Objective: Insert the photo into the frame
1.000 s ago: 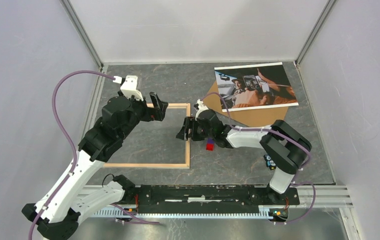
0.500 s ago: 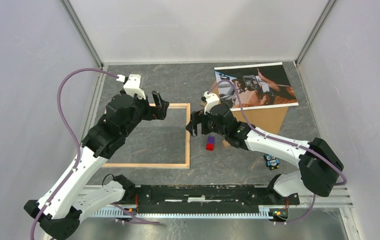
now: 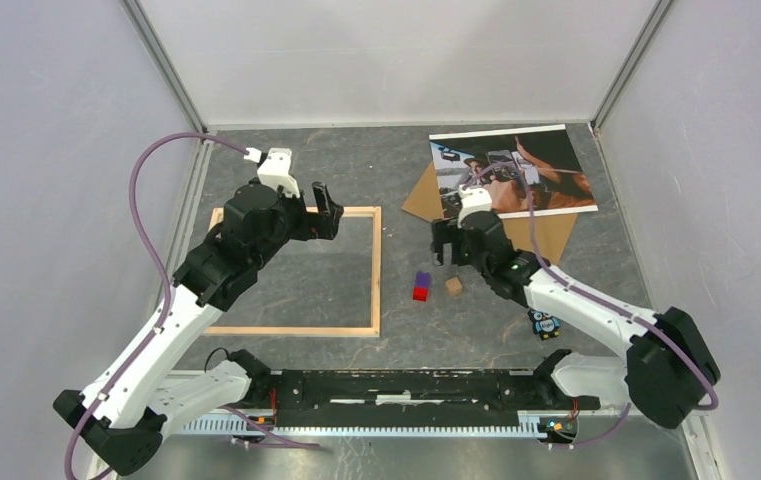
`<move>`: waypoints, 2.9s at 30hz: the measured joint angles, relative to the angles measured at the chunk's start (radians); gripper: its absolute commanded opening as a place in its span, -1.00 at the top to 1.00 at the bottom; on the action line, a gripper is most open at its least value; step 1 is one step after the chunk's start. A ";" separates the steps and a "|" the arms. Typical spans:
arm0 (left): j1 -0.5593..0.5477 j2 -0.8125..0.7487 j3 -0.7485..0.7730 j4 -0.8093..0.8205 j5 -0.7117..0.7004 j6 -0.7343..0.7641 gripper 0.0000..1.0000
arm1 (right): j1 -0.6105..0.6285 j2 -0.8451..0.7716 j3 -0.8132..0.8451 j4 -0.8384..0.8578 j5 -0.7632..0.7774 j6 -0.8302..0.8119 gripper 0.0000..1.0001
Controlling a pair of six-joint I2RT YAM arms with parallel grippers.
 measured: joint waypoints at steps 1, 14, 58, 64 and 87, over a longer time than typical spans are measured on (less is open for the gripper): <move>0.000 0.004 0.000 0.000 0.003 0.000 -1.00 | -0.029 -0.019 -0.014 -0.005 0.009 -0.013 -0.96; 0.000 0.101 0.000 -0.001 0.092 0.000 -1.00 | -0.504 0.105 0.001 -0.012 -0.175 -0.074 -0.96; -0.108 1.258 0.388 0.740 0.320 -0.713 -1.00 | -0.761 0.675 0.285 0.392 -0.614 -0.081 -0.87; -0.131 1.283 0.418 0.715 0.271 -0.735 -1.00 | -0.764 0.675 0.279 0.402 -0.617 -0.081 -0.87; -0.132 1.374 0.489 0.716 0.301 -0.867 -1.00 | -0.770 0.676 0.277 0.410 -0.645 -0.069 -0.86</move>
